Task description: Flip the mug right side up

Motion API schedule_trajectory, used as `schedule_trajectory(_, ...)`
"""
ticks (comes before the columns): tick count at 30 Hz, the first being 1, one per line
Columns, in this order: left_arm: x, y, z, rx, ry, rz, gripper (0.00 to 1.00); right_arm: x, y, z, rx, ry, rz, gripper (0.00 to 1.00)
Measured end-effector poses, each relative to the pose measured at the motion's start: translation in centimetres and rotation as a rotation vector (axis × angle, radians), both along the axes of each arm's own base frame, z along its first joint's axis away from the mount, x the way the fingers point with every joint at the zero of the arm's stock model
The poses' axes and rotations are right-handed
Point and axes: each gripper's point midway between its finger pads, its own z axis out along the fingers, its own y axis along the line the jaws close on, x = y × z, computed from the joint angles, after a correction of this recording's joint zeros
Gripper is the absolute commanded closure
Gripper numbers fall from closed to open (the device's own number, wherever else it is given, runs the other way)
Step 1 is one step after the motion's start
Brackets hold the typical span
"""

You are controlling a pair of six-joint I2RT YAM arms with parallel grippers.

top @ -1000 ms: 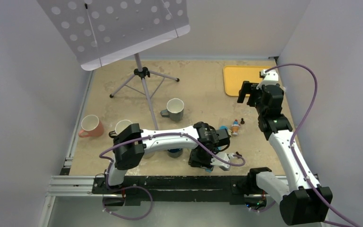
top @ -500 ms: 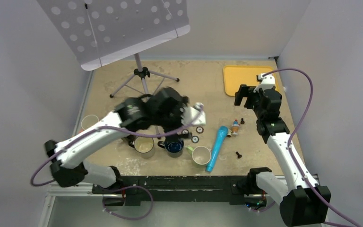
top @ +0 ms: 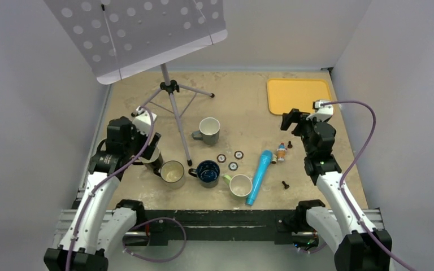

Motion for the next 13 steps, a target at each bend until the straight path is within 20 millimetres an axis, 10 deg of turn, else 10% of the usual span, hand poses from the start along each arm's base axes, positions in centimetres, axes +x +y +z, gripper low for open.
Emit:
schedule_trajectory(5, -1.0, 3.0, -5.4, -0.036, 0.045, 0.134, 0.0, -0.5, -1.1, 0.2, 0.044, -0.058, -0.075, 0.02)
schedule_trajectory(13, 0.1, 2.7, -4.4, -0.118, -0.131, 0.162, 0.0, -1.1, -2.1, -1.3, 0.094, -0.092, -0.145, 0.02)
